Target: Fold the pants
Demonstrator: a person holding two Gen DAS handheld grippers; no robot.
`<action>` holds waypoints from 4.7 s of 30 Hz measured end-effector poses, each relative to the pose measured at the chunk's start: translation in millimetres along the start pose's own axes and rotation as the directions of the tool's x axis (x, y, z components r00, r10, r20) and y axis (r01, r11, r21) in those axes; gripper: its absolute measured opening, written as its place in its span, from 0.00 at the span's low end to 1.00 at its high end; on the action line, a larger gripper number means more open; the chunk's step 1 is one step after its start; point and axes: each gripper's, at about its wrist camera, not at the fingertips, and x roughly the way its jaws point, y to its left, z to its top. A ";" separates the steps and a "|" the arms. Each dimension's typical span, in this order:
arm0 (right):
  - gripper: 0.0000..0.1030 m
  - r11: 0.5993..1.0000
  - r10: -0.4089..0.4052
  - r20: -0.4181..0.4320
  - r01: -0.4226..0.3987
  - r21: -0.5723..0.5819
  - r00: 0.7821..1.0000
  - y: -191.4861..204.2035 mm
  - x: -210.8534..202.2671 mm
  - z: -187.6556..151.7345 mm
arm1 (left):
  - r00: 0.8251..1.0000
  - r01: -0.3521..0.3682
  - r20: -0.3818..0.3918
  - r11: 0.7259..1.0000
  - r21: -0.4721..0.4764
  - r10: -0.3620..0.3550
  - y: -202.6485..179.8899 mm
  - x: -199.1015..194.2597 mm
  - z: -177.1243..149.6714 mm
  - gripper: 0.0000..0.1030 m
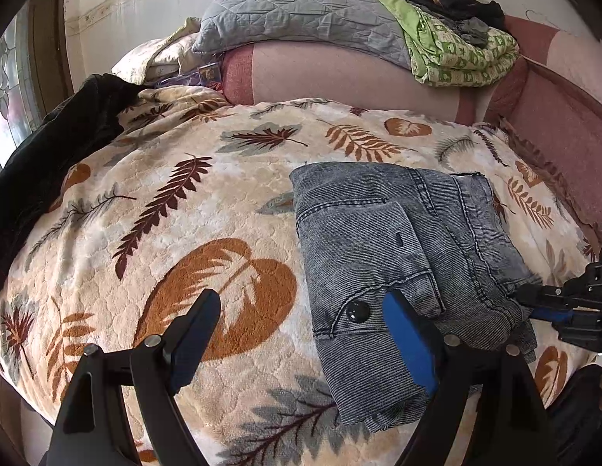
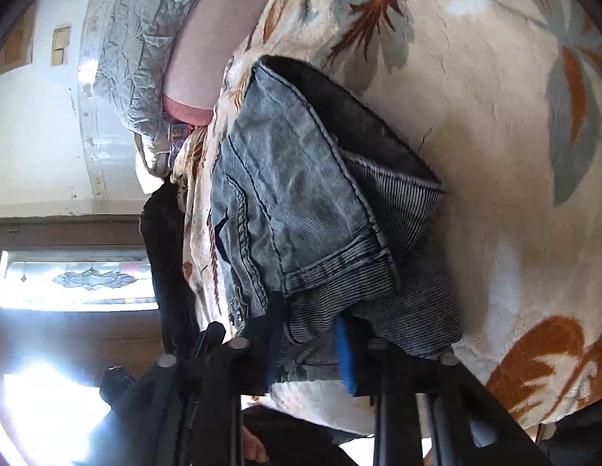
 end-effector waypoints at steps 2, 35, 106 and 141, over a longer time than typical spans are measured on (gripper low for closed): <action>0.09 0.994 -0.046 0.033 0.049 -0.101 0.998 21.0 -7.6 4.1 | 1.000 0.000 -0.002 1.000 -0.008 0.000 1.2 1.8 1.0 0.83; 0.26 0.983 -0.157 0.075 0.163 -0.081 0.985 -18.8 -4.3 40.8 | 0.997 -0.032 -0.068 0.992 0.124 0.041 -44.0 38.8 1.9 0.84; 0.11 0.356 -0.756 -0.066 0.324 -0.877 0.652 216.3 273.8 68.3 | 0.998 0.067 -0.016 0.988 0.138 -0.065 -58.6 21.1 -34.1 0.86; 0.62 0.627 -0.411 0.231 0.457 -0.630 0.882 65.6 42.6 -43.7 | 0.995 -0.057 -0.089 0.998 -0.034 0.054 -19.2 -3.6 -34.3 0.87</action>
